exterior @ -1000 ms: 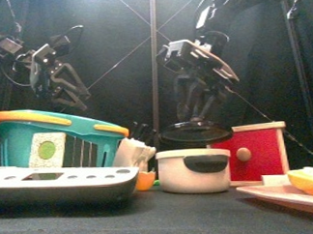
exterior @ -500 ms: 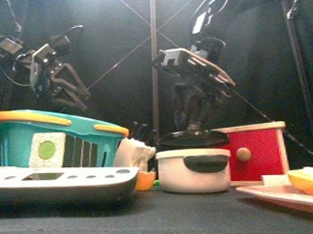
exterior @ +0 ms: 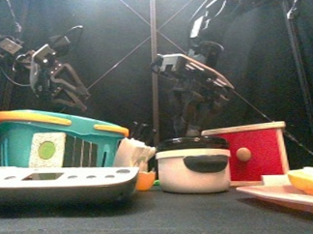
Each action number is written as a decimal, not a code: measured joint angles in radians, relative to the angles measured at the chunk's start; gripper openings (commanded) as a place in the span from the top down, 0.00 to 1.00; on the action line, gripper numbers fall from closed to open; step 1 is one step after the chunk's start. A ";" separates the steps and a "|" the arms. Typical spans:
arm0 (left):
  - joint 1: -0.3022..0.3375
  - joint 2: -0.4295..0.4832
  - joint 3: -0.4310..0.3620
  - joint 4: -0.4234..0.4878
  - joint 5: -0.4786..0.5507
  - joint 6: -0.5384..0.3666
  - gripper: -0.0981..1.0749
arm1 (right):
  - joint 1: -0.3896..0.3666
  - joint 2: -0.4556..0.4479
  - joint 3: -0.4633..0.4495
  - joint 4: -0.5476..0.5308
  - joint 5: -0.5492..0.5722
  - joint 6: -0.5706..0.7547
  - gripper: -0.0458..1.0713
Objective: Place pot lid on pot
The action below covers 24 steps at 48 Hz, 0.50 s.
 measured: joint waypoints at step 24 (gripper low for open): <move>0.000 0.000 0.000 0.000 0.002 0.000 0.14 | -0.002 0.012 0.000 -0.021 -0.002 0.000 0.34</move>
